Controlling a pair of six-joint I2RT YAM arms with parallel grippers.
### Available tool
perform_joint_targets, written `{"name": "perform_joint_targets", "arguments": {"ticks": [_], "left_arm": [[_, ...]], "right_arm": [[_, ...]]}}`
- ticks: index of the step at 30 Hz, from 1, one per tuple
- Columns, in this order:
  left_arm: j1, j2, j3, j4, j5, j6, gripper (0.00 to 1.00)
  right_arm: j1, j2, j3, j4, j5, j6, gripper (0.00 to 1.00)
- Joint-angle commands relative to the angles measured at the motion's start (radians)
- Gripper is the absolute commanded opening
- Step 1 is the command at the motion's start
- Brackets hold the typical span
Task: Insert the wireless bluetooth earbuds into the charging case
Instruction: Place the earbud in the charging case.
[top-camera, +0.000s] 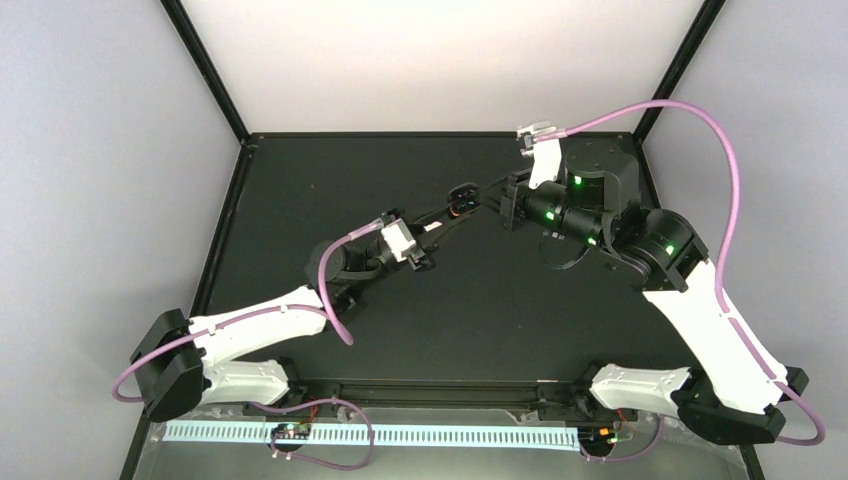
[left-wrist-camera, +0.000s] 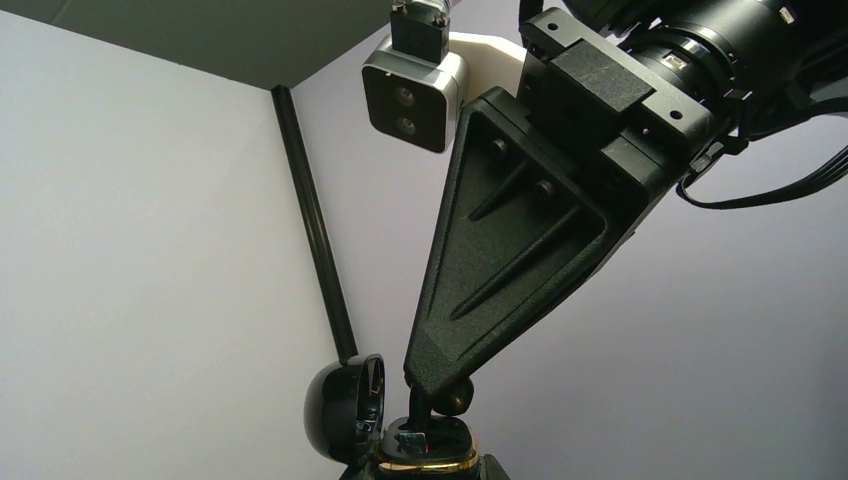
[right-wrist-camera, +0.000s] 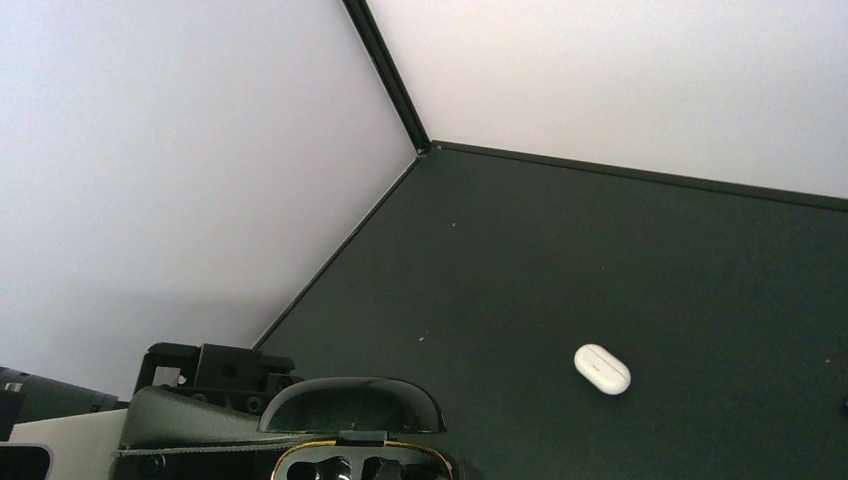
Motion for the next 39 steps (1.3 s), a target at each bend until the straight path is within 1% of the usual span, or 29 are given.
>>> {"name": "perform_joint_targets", "arguments": {"ticks": [1,5,12,19,25,35,39], "left_arm": [[-0.005,0.007,0.041,0.024,-0.028,0.043,0.02],[-0.005,0.020,0.054,0.014,-0.049,0.071,0.02],[-0.006,0.058,0.072,0.037,-0.100,0.135,0.02],[-0.021,0.111,0.079,0.082,-0.165,0.236,0.02],[-0.048,0.147,0.089,0.113,-0.214,0.340,0.02],[-0.098,0.193,0.119,0.130,-0.295,0.428,0.02],[-0.109,0.201,0.122,0.140,-0.299,0.424,0.02]], "right_arm": [[0.000,0.006,0.005,-0.016,-0.003,0.014,0.07],[0.000,0.016,0.014,-0.017,-0.004,0.040,0.01],[0.000,0.055,0.050,-0.028,-0.002,0.111,0.01],[0.000,0.064,0.059,-0.021,0.035,0.242,0.01],[0.000,0.059,0.033,0.010,0.046,0.345,0.01],[0.001,0.043,-0.046,0.076,0.049,0.492,0.01],[0.000,0.041,-0.043,0.080,0.042,0.482,0.01]]}}
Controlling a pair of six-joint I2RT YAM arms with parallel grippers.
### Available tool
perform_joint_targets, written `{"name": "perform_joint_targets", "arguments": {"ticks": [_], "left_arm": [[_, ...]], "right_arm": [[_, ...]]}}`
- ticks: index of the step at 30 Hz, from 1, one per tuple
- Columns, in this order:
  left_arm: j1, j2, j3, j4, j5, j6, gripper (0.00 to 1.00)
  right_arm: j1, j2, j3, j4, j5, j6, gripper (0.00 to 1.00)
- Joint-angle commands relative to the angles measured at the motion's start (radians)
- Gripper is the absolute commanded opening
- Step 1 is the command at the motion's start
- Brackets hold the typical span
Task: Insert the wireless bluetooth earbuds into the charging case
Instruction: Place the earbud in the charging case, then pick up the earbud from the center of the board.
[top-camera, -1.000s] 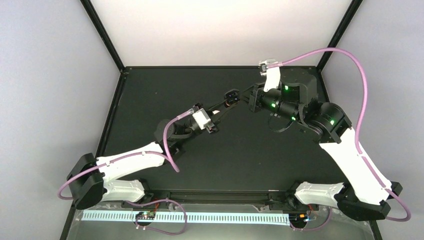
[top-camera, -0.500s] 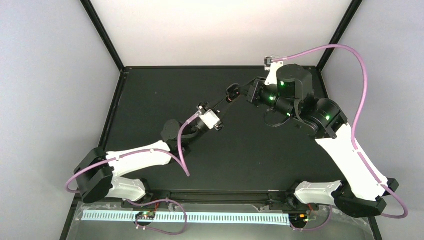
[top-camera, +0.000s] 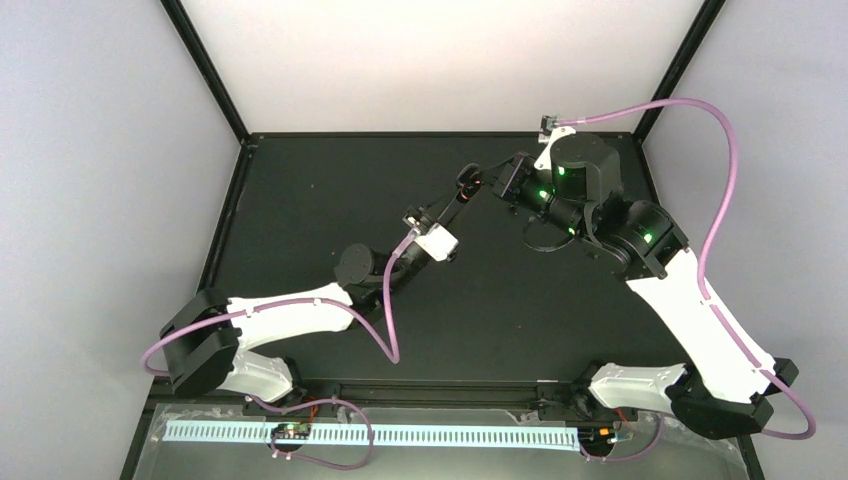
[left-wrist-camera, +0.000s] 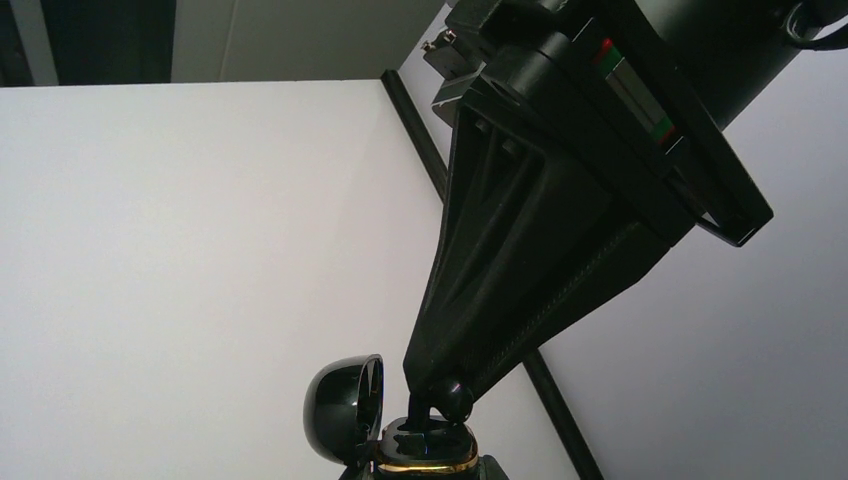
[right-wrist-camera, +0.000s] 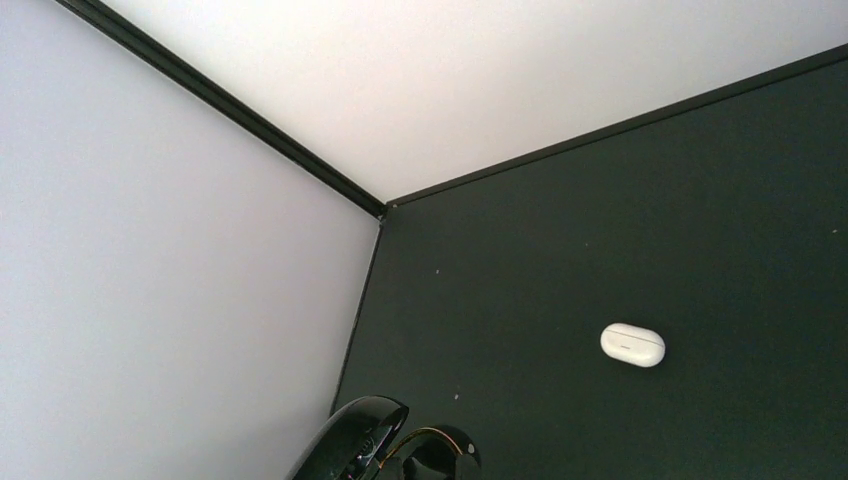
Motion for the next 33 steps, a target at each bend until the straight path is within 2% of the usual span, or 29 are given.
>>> {"name": "perform_joint_targets", "arguments": {"ticks": [1,7,14,20,24,26,30,33], "left_arm": [[-0.022,0.027,0.061,0.007,0.005,0.023,0.02],[-0.024,0.015,0.054,0.002,-0.007,-0.006,0.02],[-0.028,-0.001,0.042,-0.006,-0.027,-0.033,0.02],[-0.029,-0.056,0.006,-0.024,-0.057,-0.121,0.02],[-0.025,-0.176,-0.033,-0.131,-0.023,-0.286,0.02],[-0.020,-0.247,-0.064,-0.204,0.023,-0.424,0.02],[-0.020,-0.417,-0.140,-0.338,0.197,-0.604,0.02],[-0.019,-0.543,-0.176,-0.459,0.308,-0.704,0.02]], "right_arm": [[0.026,-0.001,-0.011,0.023,-0.135,0.045,0.03],[0.025,-0.029,-0.017,0.020,-0.130,0.008,0.36],[0.026,-0.078,-0.008,-0.006,-0.099,-0.033,0.60],[0.026,-0.190,-0.041,-0.007,-0.084,-0.147,0.72],[0.025,-0.280,-0.132,0.012,-0.028,-0.256,0.74],[0.026,-0.327,-0.200,0.036,0.018,-0.307,0.75],[0.024,-0.400,-0.378,0.144,0.102,-0.351,0.75],[0.020,-0.374,-0.469,0.206,0.151,-0.363,0.76]]}}
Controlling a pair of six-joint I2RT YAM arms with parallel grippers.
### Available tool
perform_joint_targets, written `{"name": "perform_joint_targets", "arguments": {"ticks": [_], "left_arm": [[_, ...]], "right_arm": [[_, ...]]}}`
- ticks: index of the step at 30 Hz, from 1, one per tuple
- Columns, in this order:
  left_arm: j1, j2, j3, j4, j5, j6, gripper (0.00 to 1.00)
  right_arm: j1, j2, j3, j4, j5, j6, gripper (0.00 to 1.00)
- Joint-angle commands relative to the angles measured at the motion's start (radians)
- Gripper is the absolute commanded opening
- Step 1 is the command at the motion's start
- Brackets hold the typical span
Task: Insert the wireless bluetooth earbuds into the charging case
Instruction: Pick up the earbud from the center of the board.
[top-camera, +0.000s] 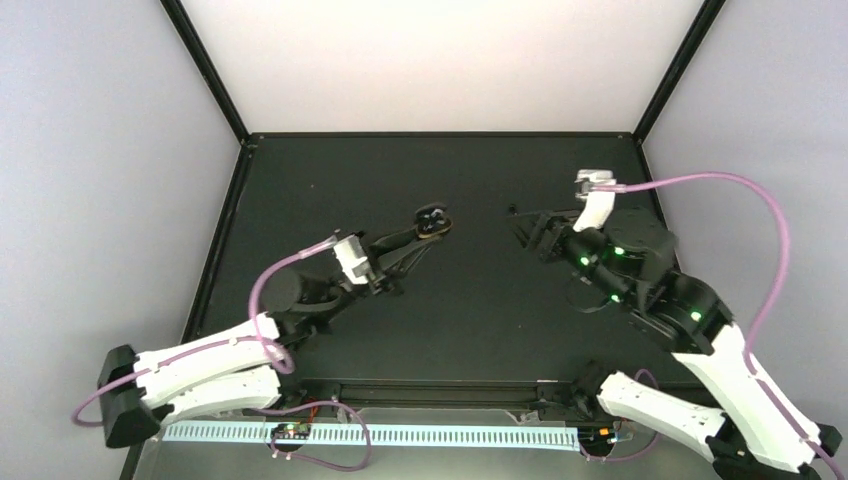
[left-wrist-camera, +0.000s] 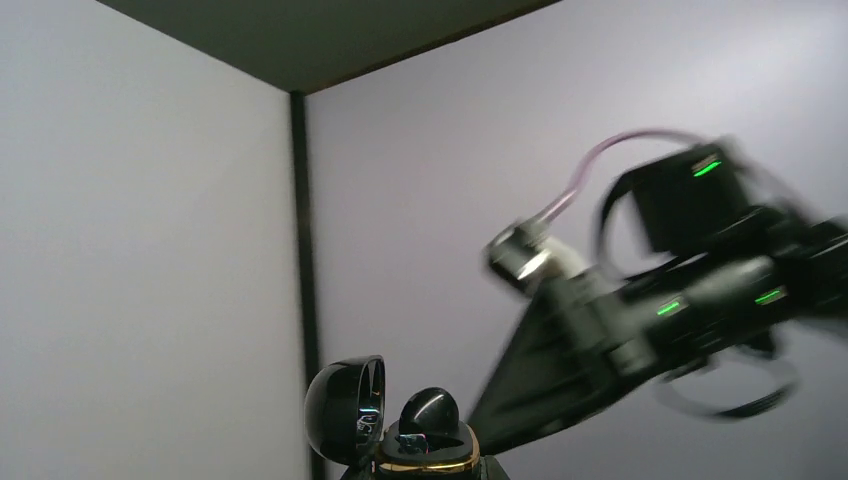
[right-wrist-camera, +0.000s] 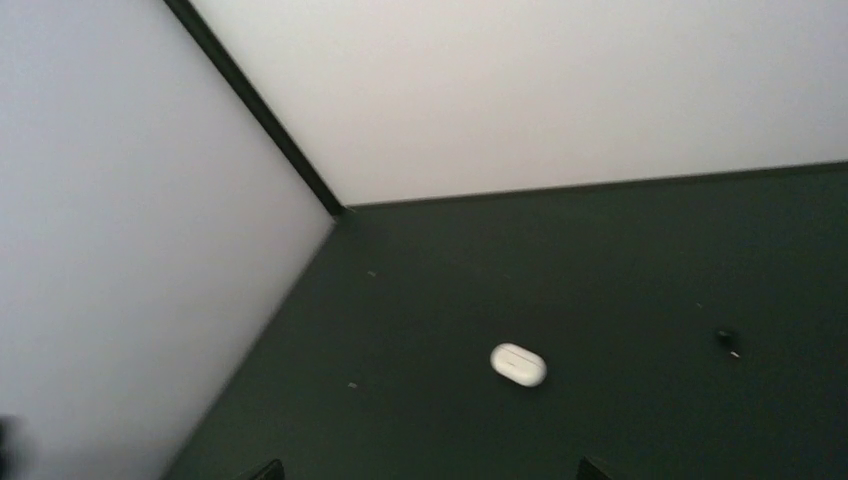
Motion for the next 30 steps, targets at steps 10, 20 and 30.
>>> {"name": "perform_joint_targets", "arguments": {"ticks": [10,20,30], "left_arm": [[0.000,-0.487,-0.162,-0.349,0.246,-0.323,0.02],[0.001,-0.591,-0.206,-0.422,0.228,-0.236,0.02],[0.001,-0.548,-0.218,-0.404,0.211,-0.181,0.02]], "right_arm": [[-0.181,0.312,-0.411,0.462,0.078,0.112,0.71],[-0.412,0.797,-0.300,0.608,0.056,0.053,0.62],[-0.513,1.187,0.102,0.386,-0.002,-0.147,0.51]]}}
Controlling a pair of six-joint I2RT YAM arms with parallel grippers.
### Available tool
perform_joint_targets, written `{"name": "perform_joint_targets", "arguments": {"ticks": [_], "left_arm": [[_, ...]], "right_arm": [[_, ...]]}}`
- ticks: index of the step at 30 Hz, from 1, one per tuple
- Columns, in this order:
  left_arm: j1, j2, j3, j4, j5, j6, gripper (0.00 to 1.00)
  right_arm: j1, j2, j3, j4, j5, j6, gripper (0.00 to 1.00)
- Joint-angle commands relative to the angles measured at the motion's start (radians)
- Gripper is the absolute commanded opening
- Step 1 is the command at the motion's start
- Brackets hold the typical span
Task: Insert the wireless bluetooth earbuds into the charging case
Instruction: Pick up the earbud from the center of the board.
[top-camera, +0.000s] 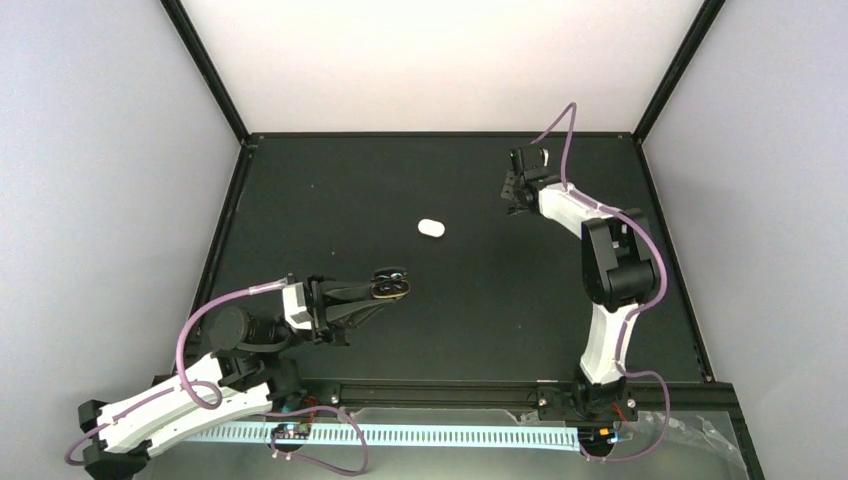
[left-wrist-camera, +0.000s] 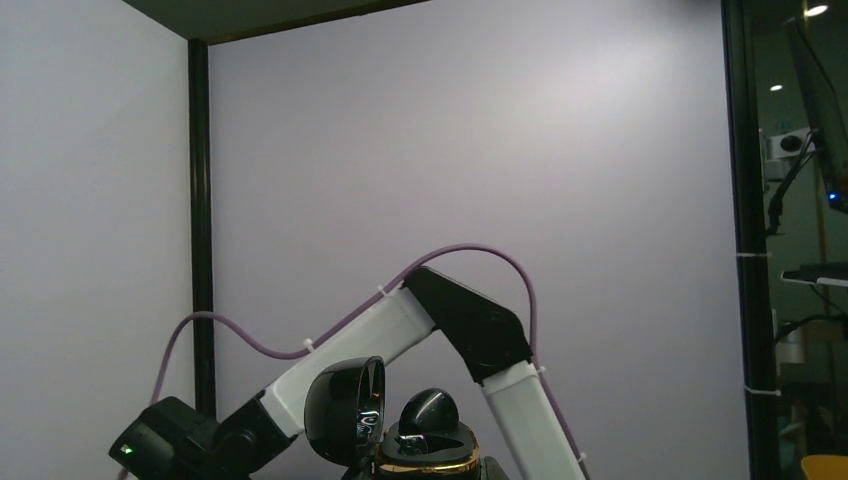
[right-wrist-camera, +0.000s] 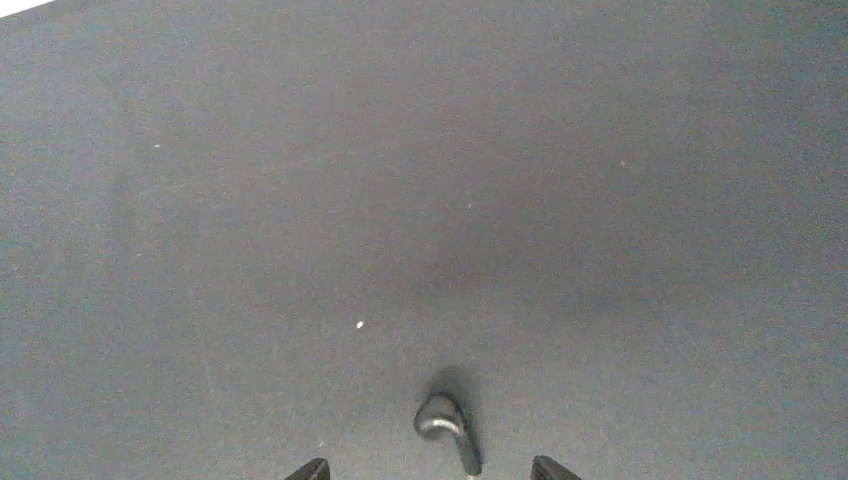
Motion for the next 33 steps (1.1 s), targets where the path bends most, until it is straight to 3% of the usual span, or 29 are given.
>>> {"name": "perform_joint_targets", "arguments": {"ticks": [1,11,33], "left_arm": [[0.002,0.024,-0.005,0.014,-0.015,0.028,0.02],[0.002,0.064,-0.005,0.028,-0.016,0.041,0.02],[0.001,0.046,-0.017,0.025,-0.026,0.047,0.02]], "right_arm": [[-0.011,0.082,0.110,-0.101,-0.017,-0.100,0.51],[-0.043,0.215,0.243,-0.192,-0.076,-0.111,0.45],[-0.043,0.308,0.400,-0.359,-0.079,-0.136,0.30]]}}
